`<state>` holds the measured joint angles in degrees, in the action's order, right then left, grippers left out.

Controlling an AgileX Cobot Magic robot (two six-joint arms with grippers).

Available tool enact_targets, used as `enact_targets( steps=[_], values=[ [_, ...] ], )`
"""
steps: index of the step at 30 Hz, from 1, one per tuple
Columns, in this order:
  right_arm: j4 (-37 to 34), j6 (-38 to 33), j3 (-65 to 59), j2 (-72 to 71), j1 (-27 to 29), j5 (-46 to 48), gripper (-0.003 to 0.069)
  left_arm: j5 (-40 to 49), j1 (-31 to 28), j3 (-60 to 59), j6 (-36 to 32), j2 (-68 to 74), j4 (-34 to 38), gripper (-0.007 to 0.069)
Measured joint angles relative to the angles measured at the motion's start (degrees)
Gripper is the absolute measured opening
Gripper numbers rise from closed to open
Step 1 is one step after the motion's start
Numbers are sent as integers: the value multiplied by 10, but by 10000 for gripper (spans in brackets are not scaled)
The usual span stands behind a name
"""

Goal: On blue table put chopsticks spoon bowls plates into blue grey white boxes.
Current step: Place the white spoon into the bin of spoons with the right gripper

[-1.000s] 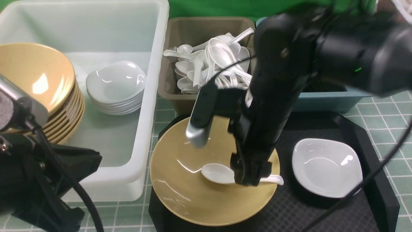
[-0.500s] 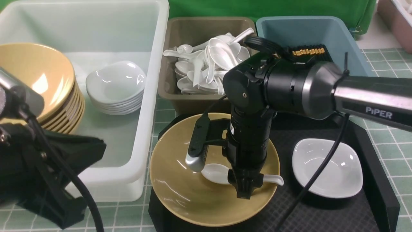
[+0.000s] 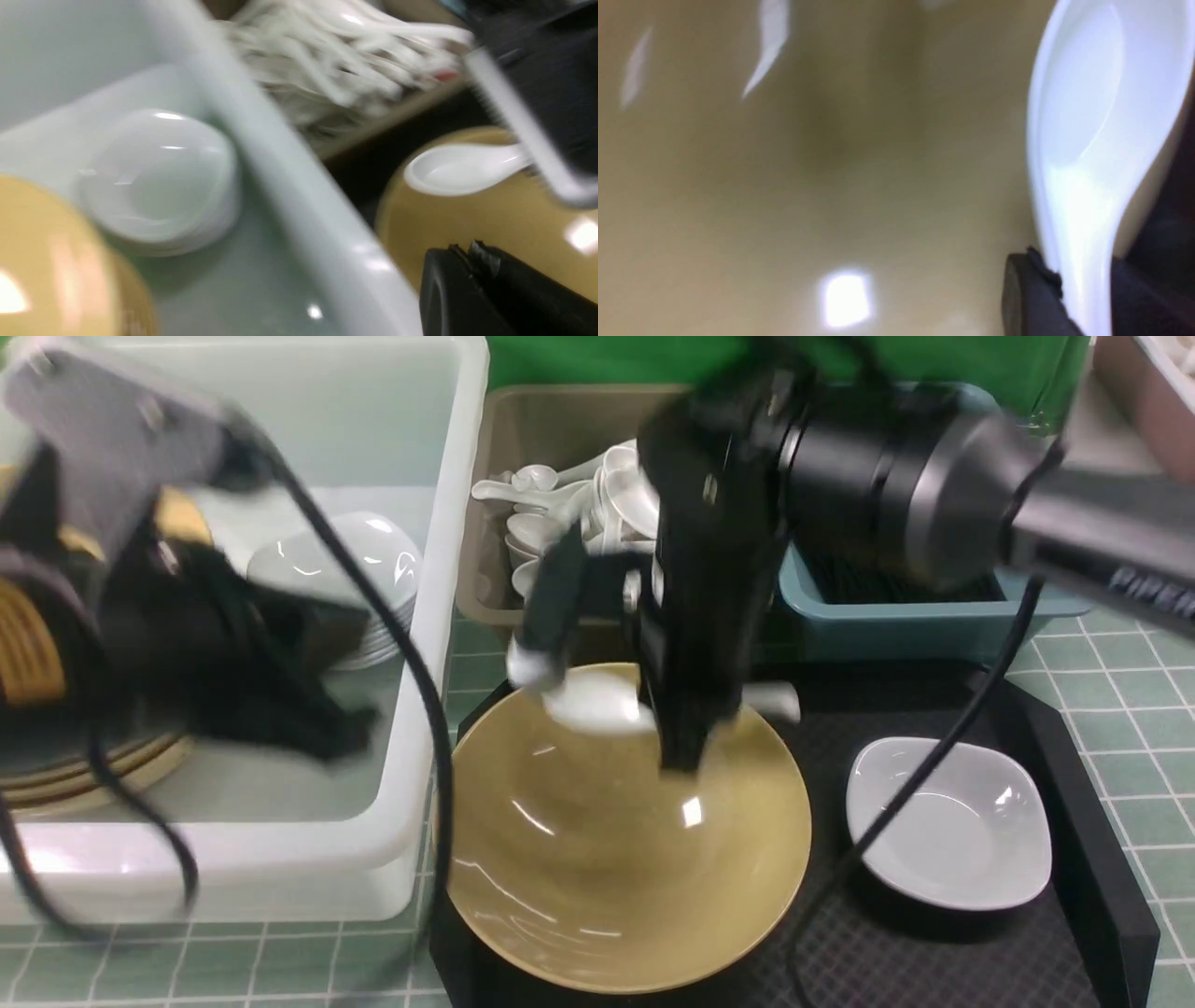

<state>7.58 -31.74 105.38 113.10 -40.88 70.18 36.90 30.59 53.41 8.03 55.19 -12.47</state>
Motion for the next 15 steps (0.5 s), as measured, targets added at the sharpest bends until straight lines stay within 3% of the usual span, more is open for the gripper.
enact_targets(
  steps=[4,6,15],
  values=[
    [7,51,70,-4,32,-57,186,4,-77,38,8,21,1,2],
    [9,101,82,-4,54,-133,186,6,-100,39,3,25,17,2],
    [8,247,88,43,122,-406,194,24,-113,29,-69,29,118,2]
  ],
)
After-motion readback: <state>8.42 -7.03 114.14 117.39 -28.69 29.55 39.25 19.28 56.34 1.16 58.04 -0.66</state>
